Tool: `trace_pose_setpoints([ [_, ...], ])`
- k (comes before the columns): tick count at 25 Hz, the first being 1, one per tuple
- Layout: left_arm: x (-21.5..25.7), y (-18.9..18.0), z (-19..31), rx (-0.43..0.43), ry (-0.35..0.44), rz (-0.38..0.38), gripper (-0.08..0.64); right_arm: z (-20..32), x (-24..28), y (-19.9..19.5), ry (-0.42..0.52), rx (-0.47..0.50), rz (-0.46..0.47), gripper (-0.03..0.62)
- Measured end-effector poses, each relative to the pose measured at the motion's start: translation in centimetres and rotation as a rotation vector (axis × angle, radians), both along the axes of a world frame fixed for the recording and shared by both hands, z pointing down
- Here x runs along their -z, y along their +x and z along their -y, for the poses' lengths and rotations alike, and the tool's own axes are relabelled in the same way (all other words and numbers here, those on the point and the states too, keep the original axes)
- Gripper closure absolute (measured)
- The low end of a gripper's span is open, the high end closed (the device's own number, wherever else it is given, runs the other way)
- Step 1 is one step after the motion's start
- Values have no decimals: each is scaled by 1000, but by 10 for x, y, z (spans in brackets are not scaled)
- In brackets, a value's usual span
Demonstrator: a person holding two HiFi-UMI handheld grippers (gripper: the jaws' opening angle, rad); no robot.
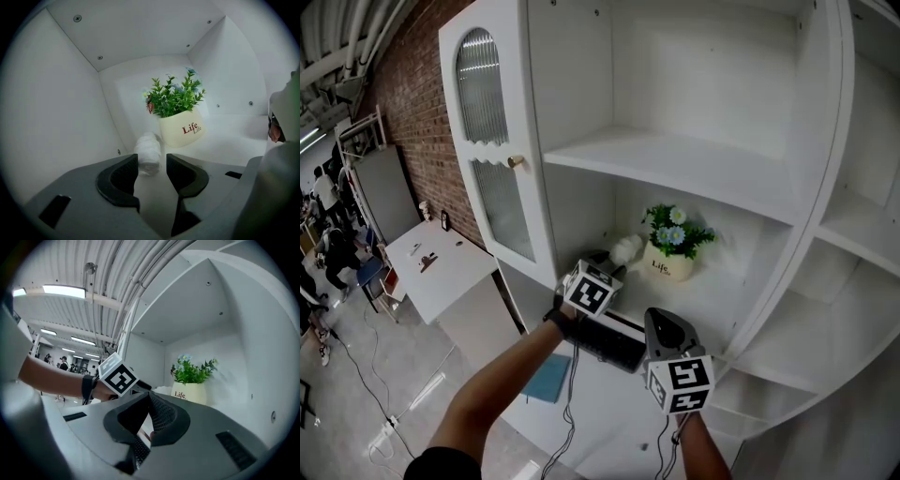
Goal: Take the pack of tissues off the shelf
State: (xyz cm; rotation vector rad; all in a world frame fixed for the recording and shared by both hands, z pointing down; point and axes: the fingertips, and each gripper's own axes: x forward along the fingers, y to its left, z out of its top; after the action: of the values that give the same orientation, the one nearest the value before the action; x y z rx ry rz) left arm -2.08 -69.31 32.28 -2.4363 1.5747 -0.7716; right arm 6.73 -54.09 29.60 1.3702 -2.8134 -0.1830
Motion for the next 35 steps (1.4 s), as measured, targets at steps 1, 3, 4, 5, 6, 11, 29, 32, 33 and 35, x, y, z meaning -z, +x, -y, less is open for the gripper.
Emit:
trace_pose_setpoints([
  [1,0,-1,0,6,4,3,389,2,-1,0,-18,6,11,591],
  [3,-1,-3,0,15,11,6,436,2,-4,-1,-37,12,15,591],
  [4,0,-4,0,18,11,8,442,3,-6,-2,-39,10,11,591],
  [5,0,-4,0,19,10,12,446,3,-7,-2,-40,8,8,591],
  [6,-1,-4,1,19,6,17,451,3,-8,-2,-41,7,8,591],
  [11,-11,-5,5,23,-61,78,480,2,-5,1,-37,-4,31,591],
  [29,-4,-2,-8,16,171,193,518,-11,-2,10,-20,-9,34,591],
  [32,5,-6,-14,28,154,73,518,-13,-5,16,-28,-17,38,591],
  [33,7,-6,-17,26,151,50,518,-13,-5,18,-30,-21,39,591],
  [35,10,-4,-25,18,152,20,518,-13,-5,22,-28,-30,40,591],
])
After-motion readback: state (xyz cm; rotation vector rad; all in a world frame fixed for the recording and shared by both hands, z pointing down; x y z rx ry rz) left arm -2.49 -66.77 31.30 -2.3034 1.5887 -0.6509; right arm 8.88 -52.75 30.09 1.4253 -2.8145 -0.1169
